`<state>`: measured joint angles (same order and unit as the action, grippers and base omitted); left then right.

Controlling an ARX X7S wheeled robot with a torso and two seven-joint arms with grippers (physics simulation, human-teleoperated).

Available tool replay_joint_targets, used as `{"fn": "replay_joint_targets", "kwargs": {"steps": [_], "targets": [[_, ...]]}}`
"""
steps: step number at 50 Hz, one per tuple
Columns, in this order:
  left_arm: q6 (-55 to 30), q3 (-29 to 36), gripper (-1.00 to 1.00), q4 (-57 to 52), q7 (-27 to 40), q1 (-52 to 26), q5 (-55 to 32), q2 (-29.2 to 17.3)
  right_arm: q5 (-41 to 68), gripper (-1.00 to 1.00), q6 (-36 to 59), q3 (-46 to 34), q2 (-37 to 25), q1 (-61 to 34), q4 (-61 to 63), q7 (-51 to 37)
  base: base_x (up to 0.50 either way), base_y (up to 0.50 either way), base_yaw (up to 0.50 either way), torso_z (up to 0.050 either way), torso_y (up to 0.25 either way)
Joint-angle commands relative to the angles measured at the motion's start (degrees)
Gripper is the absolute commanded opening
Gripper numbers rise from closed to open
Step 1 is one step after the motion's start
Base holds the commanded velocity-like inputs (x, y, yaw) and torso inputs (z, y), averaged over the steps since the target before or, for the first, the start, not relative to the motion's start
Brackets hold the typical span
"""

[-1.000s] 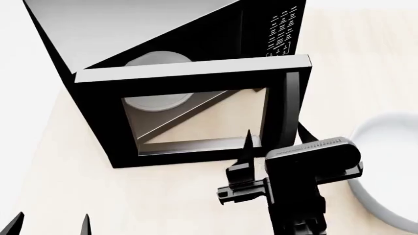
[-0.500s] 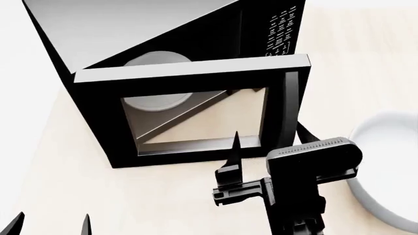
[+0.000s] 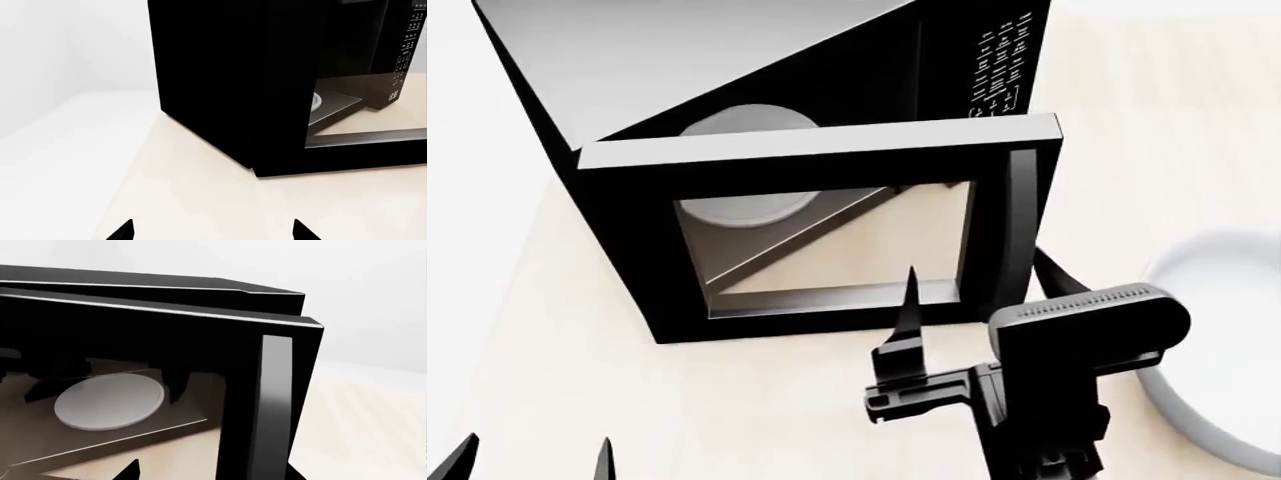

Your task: Open the microwave.

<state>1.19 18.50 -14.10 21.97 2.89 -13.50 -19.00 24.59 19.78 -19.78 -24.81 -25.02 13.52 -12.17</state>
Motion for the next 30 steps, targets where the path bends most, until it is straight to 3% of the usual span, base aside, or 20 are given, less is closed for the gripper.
{"fn": "replay_joint_targets", "kwargs": {"steps": [1, 30], "targets": [[0.05, 0.14, 1.0, -0.04, 0.17, -0.02, -0.09, -0.13, 1.08, 1.0, -0.52, 0.98, -0.66, 0.37, 0.84, 0.18, 0.0, 0.0, 0.0, 0.0, 0.0], [0.13, 0.57, 1.0, -0.25, 0.55, -0.05, -0.3, -0.46, 4.48, 1.0, 0.8, 4.18, -3.96, 4.61, 9.03, -2.03, 0.0, 0.0, 0.0, 0.0, 0.0]]}}
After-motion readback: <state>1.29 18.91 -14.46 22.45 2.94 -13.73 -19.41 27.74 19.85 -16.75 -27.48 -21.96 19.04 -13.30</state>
